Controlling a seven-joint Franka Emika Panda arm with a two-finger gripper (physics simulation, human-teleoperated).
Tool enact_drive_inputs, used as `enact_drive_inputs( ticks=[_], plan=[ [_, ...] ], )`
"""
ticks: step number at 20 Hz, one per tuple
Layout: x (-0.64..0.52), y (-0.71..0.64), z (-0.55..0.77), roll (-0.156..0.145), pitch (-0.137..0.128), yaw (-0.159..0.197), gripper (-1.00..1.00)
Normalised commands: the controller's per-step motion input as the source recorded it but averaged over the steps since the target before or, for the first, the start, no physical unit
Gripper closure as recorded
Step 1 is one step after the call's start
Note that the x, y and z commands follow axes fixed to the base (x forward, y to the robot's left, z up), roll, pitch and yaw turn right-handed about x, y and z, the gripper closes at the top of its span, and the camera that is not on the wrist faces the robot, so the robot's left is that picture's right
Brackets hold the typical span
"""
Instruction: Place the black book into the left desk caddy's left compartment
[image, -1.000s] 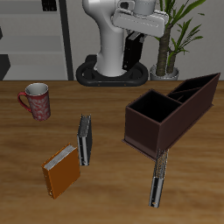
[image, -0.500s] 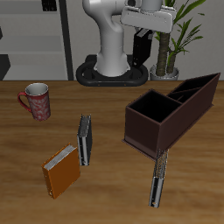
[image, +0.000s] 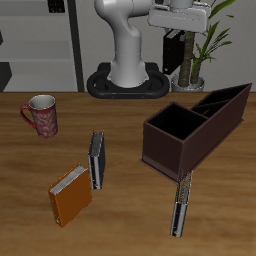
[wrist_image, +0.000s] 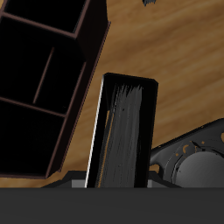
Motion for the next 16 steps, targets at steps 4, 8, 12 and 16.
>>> enact_drive_inputs(
  ticks=[4, 8, 12, 16],
  plan=[
    [0.00, 0.37, 0.06, 0.045, 0.005, -0.018, 1.00],
    [0.06, 0.33, 0.06, 0.026, 0.000, -0.038, 1.00],
    [0.21, 0.25, 0.07, 0.012, -0.033, -0.005, 1.00],
    [0.29, 0.14, 0.02, -0.026, 0.001, -0.041, 1.00]
  ],
)
